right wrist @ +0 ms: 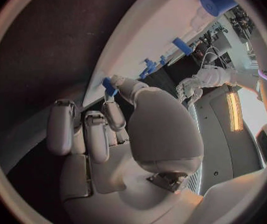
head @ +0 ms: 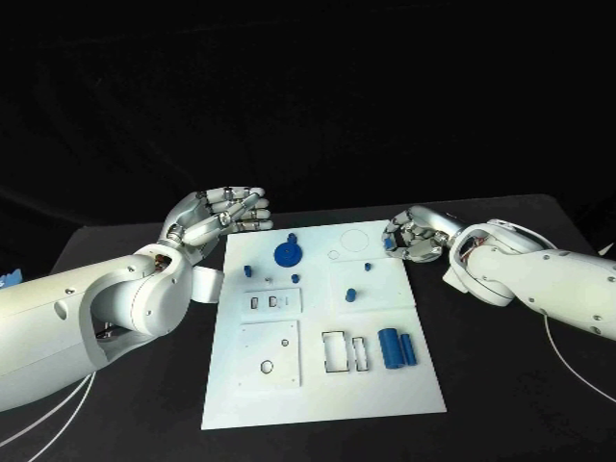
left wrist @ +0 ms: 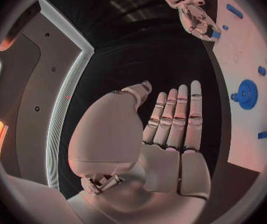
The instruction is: Assemble the parts on the task board
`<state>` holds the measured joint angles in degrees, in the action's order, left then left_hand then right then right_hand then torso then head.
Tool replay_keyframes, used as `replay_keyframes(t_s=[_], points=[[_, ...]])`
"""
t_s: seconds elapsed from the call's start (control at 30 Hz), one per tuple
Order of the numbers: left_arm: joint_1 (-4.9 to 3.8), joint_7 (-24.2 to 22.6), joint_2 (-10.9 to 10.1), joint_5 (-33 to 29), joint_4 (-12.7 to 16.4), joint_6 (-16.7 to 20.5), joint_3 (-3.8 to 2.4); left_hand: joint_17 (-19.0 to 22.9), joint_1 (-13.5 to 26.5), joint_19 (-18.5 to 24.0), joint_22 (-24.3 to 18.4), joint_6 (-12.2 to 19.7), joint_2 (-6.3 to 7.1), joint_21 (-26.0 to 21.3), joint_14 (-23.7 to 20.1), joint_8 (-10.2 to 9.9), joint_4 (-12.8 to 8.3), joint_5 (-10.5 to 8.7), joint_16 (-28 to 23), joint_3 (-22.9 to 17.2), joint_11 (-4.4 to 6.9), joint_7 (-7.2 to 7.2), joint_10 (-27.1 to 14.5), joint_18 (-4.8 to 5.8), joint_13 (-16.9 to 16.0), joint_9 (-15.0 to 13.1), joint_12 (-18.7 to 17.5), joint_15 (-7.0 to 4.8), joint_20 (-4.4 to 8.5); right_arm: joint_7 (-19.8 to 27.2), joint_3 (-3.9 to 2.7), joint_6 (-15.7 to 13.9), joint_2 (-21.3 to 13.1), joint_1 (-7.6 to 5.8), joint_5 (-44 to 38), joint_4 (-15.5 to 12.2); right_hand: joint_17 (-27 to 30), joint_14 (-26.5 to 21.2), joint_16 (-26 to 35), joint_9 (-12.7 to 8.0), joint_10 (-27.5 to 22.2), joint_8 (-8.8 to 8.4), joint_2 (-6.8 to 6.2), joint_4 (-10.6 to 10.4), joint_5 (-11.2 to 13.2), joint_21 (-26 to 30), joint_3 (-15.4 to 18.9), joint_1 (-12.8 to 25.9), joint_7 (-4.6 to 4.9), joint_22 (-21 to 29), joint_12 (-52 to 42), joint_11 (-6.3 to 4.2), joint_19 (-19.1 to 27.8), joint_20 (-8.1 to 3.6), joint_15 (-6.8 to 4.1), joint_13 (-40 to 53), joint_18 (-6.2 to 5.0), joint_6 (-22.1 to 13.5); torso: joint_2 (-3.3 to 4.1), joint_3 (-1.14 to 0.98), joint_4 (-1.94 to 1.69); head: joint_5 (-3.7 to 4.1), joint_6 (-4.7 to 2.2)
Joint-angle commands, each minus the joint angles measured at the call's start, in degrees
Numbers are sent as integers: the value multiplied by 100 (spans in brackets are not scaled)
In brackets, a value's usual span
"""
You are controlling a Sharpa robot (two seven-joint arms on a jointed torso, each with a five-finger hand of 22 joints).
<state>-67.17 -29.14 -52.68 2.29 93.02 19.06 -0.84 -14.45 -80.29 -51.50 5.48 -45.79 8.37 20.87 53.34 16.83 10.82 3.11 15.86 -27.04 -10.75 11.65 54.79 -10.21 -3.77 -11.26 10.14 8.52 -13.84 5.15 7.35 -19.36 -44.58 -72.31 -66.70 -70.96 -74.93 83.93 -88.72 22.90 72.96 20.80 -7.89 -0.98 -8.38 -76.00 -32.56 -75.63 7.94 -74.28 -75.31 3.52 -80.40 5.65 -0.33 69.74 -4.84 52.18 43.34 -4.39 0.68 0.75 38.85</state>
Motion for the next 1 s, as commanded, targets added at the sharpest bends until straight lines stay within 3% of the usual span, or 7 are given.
replay_keyframes(t_s=[0.03,0.2,0.27,0.43,0.7,0.87,1.0], points=[[-3,-42,3,-5,-4,-103,-3,-5,1,3,-9,-4,9,-20,-38,-18,-23,11,-25,-26,-4,218,34,-22,-1,-1,-36,-16,-11,-102,-5,-339,-43,-1,-51,-134,-1245,547,-40,123,-4,118,193,5,25,-40,-79,1,-11,-39,8,-35,-31,-39,-52,-27,88,6,-11,5,2,-4,-12],[-3,-39,2,-6,-42,-105,-3,-5,1,3,-9,-4,9,-20,-38,-18,-23,11,-25,-26,-4,218,34,-22,-1,-1,-36,-16,-11,-291,-17,-502,-130,-45,-100,-493,-1295,558,-56,157,-28,199,328,-19,101,-25,-167,59,-2,-35,52,-29,-29,-43,-47,-64,87,-99,-26,22,9,-14,-39],[-4,-37,4,-8,-68,-104,-3,-10,7,3,-11,-5,9,-20,-38,-20,-27,11,-27,-30,-5,219,38,-23,-2,-1,-44,-15,-12,-391,-20,-556,-155,-71,-150,-674,-1303,560,-59,180,-22,256,375,-8,257,-20,-228,78,-3,-37,53,-28,-29,-42,-48,-56,86,-152,-39,34,17,-25,-41],[-4,-35,19,-53,-134,-99,-3,-10,7,3,-11,-5,9,-20,-38,-20,-27,11,-27,-30,-5,219,38,-23,-2,-1,-44,-15,-12,-651,-23,-637,-152,-112,-550,-1163,-1293,557,-55,204,-33,346,297,-10,429,0,-271,193,1,-31,65,-22,-23,-38,-42,-61,83,-217,-69,61,36,-86,-42],[-4,-32,60,-81,-204,-110,-2,-12,8,3,-12,-6,10,-20,-38,-20,-30,11,-27,-32,-4,217,42,-23,-2,-1,-47,-15,-12,-1136,-22,-590,164,-114,-940,-1757,-1268,551,-46,207,-36,370,245,-5,432,20,-271,224,-4,-15,65,-26,-13,-38,-43,-61,78,-229,-90,97,38,-241,33],[-4,-32,94,-84,-245,-114,-2,-12,8,3,-12,-6,10,-20,-38,-20,-30,11,-27,-32,-4,217,42,-23,-2,-1,-47,-15,-12,-1362,-19,-474,423,-93,-1065,-1949,-1243,545,-37,208,-43,394,204,34,407,44,-291,215,-5,7,67,-30,0,-40,-48,-62,71,-240,-79,87,25,-311,64],[-4,-36,113,-86,-278,-107,-2,-12,8,3,-12,-6,10,-20,-38,-20,-30,11,-27,-32,-4,217,42,-23,-2,-1,-47,-15,-12,-1520,-4,-373,689,-58,-1143,-1966,-1238,544,-35,207,-43,397,194,37,408,48,-290,219,-4,10,67,-29,2,-40,-48,-61,70,-244,-79,83,50,-371,84]])
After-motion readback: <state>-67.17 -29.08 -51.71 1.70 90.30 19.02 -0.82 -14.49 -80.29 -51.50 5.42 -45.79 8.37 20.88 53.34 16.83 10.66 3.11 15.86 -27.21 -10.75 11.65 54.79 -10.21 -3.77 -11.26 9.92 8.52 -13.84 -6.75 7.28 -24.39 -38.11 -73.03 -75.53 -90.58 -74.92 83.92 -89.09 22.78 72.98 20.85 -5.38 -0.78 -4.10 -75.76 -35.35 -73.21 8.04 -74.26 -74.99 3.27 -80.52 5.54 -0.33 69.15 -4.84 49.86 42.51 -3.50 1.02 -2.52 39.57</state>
